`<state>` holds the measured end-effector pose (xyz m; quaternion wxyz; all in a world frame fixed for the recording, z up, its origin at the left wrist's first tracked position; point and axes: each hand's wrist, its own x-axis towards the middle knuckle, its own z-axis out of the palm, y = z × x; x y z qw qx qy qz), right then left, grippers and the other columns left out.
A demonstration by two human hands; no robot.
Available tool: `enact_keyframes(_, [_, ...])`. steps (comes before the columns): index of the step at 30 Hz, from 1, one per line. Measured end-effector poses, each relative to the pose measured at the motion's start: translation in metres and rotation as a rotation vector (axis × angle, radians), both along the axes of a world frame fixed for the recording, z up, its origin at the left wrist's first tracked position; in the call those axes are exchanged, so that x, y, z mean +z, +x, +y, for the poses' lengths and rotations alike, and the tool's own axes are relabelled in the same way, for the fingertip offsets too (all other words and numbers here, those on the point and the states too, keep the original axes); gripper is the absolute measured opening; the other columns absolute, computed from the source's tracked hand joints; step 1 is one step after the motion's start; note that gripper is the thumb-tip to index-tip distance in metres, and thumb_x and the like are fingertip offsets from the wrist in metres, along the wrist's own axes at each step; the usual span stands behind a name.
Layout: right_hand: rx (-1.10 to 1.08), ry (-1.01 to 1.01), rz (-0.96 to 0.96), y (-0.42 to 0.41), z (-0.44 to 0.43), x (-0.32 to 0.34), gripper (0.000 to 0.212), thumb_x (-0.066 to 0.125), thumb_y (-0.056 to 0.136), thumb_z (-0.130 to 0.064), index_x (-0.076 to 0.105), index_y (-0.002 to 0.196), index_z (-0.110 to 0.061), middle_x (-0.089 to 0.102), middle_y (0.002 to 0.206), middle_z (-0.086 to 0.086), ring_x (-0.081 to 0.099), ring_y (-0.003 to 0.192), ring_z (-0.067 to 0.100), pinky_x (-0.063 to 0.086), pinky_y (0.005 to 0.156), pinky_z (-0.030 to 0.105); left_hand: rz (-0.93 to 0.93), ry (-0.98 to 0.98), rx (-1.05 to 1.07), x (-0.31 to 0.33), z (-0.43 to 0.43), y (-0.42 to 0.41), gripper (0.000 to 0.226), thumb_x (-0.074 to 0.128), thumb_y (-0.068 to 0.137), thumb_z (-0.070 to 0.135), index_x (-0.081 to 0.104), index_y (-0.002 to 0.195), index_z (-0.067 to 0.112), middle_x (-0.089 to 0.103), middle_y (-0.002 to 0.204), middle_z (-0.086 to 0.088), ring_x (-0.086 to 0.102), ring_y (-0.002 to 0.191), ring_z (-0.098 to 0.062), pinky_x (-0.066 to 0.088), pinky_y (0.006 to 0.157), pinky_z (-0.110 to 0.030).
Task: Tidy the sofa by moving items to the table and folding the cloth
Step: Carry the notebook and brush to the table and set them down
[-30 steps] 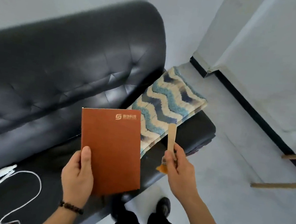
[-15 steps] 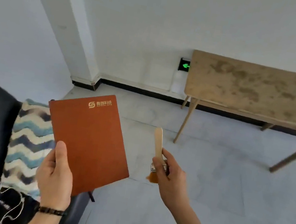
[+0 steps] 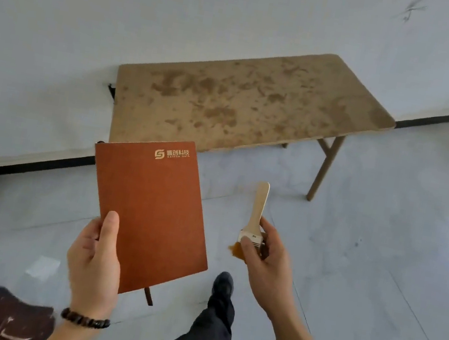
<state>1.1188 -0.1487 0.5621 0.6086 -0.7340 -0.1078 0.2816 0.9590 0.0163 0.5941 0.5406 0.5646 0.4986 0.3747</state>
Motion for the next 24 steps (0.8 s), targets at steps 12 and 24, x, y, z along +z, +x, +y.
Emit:
enact_keyframes(12, [-0.364,-0.101,-0.154,0.310,-0.056,0.045,0.033,0.057,0.099,-0.018,0.057,0.130,-0.031,0.074,0.095,-0.006,0.074,0.079,0.007,0.056,0.080,0.027,-0.146,-0.035,-0.431,0.030,-0.007,0.396,0.018,0.052,0.100,0.024,0.069,0.097,0.031,0.073,0.098,0.020,0.066,0.096,0.001,0.051,0.083,-0.022])
enact_keyframes(24, [-0.212,-0.041,-0.067,0.628,-0.069,-0.007,0.037,0.056,0.099,-0.013,0.057,0.136,-0.021,0.070,0.085,-0.016,0.070,0.079,0.007,0.059,0.080,0.044,-0.010,0.005,-0.344,-0.001,-0.042,0.693,0.017,0.053,0.099,0.029,0.066,0.094,0.039,0.070,0.092,0.030,0.064,0.089,0.010,0.047,0.074,-0.014])
